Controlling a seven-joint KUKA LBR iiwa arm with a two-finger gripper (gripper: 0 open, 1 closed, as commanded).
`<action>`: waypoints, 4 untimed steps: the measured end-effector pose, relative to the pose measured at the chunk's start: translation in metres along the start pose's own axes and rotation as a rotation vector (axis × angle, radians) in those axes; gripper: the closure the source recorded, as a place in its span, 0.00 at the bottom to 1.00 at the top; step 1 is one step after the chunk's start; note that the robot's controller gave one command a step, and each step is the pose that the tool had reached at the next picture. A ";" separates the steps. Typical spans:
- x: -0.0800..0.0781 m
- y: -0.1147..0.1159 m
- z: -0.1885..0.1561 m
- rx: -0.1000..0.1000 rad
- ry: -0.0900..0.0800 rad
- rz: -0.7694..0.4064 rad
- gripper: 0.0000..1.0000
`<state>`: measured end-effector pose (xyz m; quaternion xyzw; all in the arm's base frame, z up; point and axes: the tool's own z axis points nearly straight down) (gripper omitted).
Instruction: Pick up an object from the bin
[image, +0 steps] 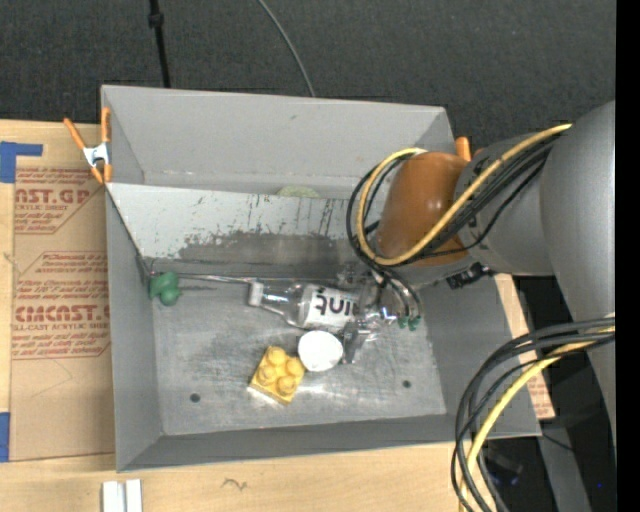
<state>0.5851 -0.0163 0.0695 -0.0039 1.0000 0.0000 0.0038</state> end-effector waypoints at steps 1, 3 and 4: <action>-0.012 -0.008 -0.005 -0.002 -0.001 -0.194 1.00; -0.013 -0.007 -0.027 -0.001 0.004 -0.194 1.00; -0.013 -0.007 -0.061 0.000 0.003 -0.194 1.00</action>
Offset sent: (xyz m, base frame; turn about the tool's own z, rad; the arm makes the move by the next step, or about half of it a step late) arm 0.0000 0.0000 0.0000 0.0000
